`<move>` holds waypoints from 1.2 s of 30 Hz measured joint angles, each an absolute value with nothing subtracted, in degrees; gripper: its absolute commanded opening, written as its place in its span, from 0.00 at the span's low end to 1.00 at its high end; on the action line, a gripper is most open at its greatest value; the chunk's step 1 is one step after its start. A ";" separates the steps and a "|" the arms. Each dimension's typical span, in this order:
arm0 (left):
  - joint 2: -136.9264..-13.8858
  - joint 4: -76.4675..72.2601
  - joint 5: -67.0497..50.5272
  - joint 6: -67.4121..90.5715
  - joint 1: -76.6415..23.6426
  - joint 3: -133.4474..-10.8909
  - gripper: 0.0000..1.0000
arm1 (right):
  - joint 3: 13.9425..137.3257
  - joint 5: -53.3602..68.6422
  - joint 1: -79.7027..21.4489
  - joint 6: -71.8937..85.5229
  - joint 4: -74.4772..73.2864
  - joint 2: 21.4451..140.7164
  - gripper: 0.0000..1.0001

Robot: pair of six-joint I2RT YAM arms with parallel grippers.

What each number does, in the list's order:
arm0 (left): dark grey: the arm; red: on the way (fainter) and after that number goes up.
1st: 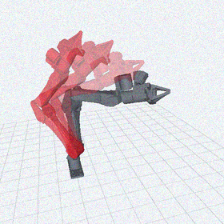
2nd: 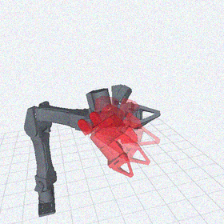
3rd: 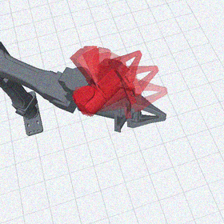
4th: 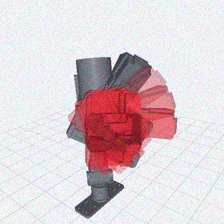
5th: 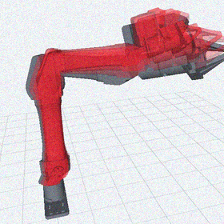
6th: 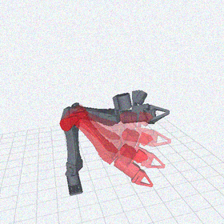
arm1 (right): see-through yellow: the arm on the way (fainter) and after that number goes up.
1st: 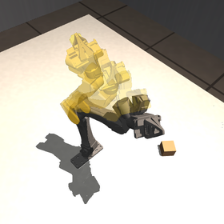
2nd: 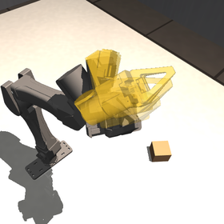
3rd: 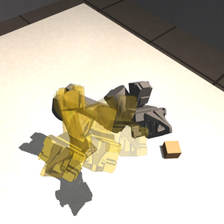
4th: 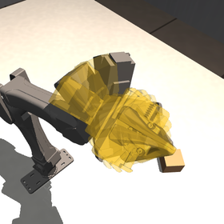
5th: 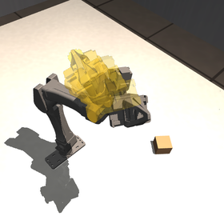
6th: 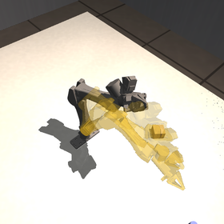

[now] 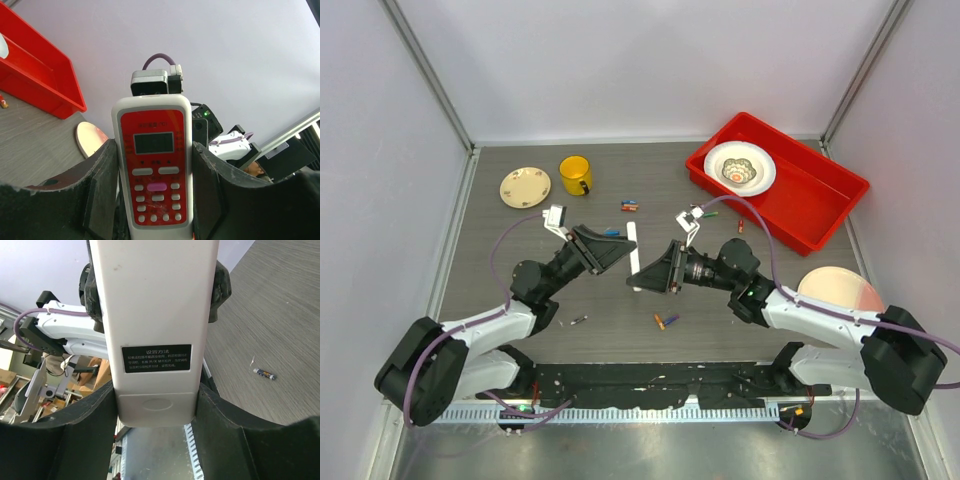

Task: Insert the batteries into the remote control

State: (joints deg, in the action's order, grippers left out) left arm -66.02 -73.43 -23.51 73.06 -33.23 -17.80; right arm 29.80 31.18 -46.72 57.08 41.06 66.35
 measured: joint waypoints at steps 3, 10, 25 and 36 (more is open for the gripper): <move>-65.91 -72.51 -23.51 72.77 -33.23 -17.82 1.00 | 29.91 31.33 -46.72 55.29 38.37 65.01 0.13; -60.07 -54.61 -22.02 68.12 -32.40 -22.22 1.00 | 40.25 23.05 -47.16 37.98 5.87 57.67 0.01; -57.49 -13.58 -6.92 53.17 -38.22 -35.62 1.00 | 56.86 -12.62 -56.45 19.55 -33.06 65.69 0.01; -65.21 -18.41 -5.23 52.90 -45.21 -36.29 0.97 | 58.08 -16.25 -59.33 20.56 -34.98 67.18 0.01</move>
